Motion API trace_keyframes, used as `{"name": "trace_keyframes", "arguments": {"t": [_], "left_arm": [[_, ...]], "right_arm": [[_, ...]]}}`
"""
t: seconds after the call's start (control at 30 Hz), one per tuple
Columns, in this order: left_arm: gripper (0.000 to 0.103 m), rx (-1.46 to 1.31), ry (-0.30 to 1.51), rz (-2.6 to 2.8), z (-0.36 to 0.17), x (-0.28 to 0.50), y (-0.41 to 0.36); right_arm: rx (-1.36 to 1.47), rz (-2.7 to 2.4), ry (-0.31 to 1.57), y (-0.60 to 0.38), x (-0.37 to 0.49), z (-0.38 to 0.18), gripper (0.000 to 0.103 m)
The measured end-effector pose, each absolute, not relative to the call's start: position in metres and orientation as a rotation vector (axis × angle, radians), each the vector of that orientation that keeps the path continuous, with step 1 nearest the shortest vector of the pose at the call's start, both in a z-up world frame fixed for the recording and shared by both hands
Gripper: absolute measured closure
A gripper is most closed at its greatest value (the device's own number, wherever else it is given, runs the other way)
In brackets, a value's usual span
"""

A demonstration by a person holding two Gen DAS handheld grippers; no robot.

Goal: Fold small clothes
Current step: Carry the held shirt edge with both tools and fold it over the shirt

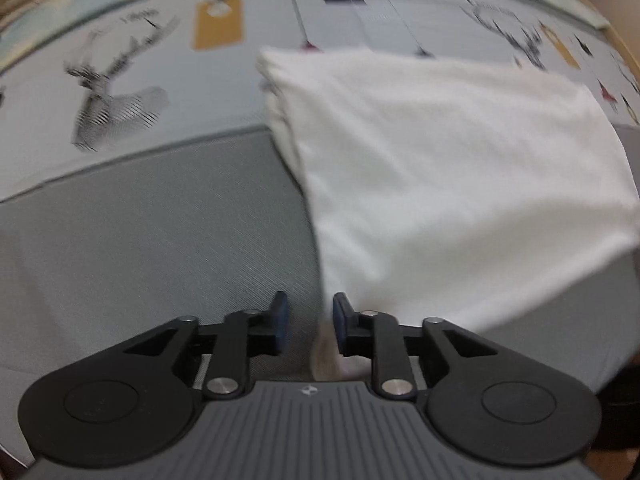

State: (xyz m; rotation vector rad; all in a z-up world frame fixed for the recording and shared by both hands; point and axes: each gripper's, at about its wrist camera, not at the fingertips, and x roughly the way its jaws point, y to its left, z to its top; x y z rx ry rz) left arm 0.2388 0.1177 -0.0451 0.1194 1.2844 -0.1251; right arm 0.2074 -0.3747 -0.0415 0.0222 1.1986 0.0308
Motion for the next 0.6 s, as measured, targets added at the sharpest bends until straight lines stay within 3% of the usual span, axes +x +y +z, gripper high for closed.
{"name": "trace_keyframes", "arguments": {"t": [0.27,0.37,0.5,0.6], "left_arm": [[0.076,0.139,1.231,-0.278,-0.037,0.237,0.091],[0.076,0.24,1.272,-0.29,-0.054,0.233,0.079],[0.077,0.408,1.369,-0.224,-0.085,0.23,0.076],[0.076,0.375,1.345,-0.216,-0.076,0.231,0.079]], "right_arm": [[0.048,0.155,1.021,-0.365,0.206,-0.014,0.094],[-0.029,0.213,1.077,-0.348,0.209,-0.026,0.08],[-0.163,0.145,1.238,-0.339,0.214,-0.057,0.079],[-0.15,0.088,1.293,-0.349,0.217,-0.066,0.076]]}}
